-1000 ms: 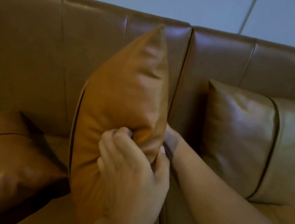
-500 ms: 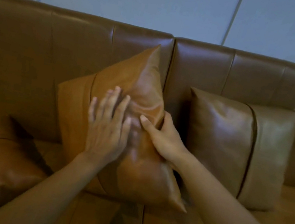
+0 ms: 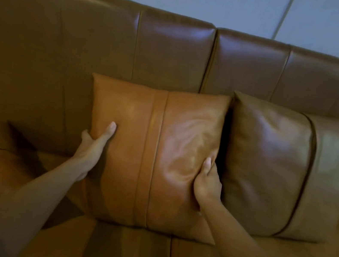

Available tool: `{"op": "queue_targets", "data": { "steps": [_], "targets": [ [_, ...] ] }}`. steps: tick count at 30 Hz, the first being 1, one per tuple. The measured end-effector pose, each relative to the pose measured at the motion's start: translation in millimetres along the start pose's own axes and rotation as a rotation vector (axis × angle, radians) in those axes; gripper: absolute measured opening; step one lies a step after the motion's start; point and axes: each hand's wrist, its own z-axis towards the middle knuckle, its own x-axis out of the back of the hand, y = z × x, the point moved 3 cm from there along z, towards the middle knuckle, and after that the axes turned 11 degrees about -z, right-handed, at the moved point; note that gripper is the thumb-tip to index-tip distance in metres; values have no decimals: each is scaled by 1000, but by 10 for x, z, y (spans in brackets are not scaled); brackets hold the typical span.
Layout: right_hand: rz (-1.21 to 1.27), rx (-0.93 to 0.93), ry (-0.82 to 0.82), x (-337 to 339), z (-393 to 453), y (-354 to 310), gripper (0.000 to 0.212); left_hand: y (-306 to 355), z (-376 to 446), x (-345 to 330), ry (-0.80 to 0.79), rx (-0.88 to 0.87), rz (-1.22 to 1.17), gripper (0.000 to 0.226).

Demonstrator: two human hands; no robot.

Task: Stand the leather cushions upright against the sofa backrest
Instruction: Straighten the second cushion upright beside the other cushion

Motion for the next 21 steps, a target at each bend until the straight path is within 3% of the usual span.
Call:
{"op": "queue_targets", "data": {
  "steps": [2,11,21],
  "targets": [
    [75,-28,17,-17,9,129,60,-48,-15,-53,-64,-23,-63,126],
    [242,60,204,3,160,24,55,156,24,-145,-38,-236,-121,110],
    [172,123,212,-121,338,87,49,61,115,-228,-37,-288,-138,111]
  ]
}}
